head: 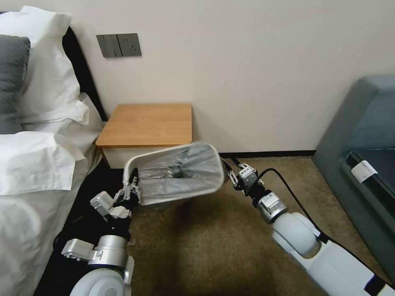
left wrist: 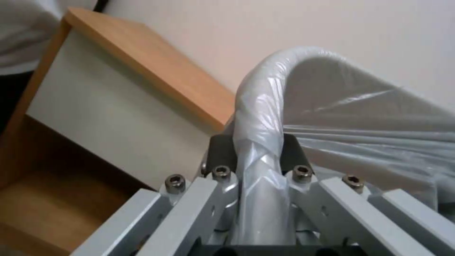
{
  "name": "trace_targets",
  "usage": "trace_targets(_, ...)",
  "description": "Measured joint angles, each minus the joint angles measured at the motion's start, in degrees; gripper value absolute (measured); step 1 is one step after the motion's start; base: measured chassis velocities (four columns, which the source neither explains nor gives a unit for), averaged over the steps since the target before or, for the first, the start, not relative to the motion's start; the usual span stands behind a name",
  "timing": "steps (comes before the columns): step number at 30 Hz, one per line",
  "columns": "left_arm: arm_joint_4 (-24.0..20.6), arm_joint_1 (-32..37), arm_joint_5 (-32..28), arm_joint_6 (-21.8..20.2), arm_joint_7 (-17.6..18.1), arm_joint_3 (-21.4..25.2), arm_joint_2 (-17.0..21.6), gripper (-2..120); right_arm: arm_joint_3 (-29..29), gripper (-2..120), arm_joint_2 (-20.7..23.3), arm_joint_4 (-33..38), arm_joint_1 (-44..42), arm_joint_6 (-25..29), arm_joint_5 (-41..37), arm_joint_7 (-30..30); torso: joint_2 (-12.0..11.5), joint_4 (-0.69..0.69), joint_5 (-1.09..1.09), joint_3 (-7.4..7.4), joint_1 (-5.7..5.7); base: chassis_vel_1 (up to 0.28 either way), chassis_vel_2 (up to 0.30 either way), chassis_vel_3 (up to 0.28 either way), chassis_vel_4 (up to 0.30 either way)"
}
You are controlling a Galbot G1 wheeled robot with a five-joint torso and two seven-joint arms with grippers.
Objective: Pick up the garbage bag from the table and place it over the trash can.
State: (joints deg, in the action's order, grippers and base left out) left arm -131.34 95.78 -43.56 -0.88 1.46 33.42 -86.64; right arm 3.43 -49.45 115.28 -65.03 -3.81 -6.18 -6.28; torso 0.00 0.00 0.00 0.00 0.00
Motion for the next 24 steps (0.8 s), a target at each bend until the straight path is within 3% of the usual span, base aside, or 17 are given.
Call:
trace_targets(9, 1.8, -1.1, 3.0, 0.1, 1.6, 0.4, 1.3, 7, 5.0, 70, 1.8, 7.5, -6.7, 0.6, -1.4, 1.4, 0.0, -0.01, 0.00, 0.00, 0.00, 0.000, 0.000, 0.000, 0.000)
trace_targets(15, 3.4, -0.5, 11.7, 0.8, 2.1, -0.6, 2.1, 7, 5.6, 94, 2.2, 19.2, -7.0, 0.4, -9.1, 0.4, 0.0, 0.00, 0.00, 0.00, 0.00, 0.000, 0.000, 0.000, 0.000)
trace_targets(18, 3.6, -0.2, 16.4, 1.1, 2.2, -1.2, 2.6, 7, 3.7, 96, 3.7, 22.9, -5.4, -1.1, -12.4, 0.5, 0.0, 0.00, 0.00, 0.00, 0.00, 0.000, 0.000, 0.000, 0.000)
trace_targets(24, 3.3, 0.1, 27.6, 1.9, 2.3, -2.0, 3.6, 7, 0.5, 75, 9.2, 24.2, -0.5, -4.8, -14.3, 4.3, 0.0, 0.00, 0.01, 0.00, 0.00, 0.000, 0.000, 0.000, 0.000)
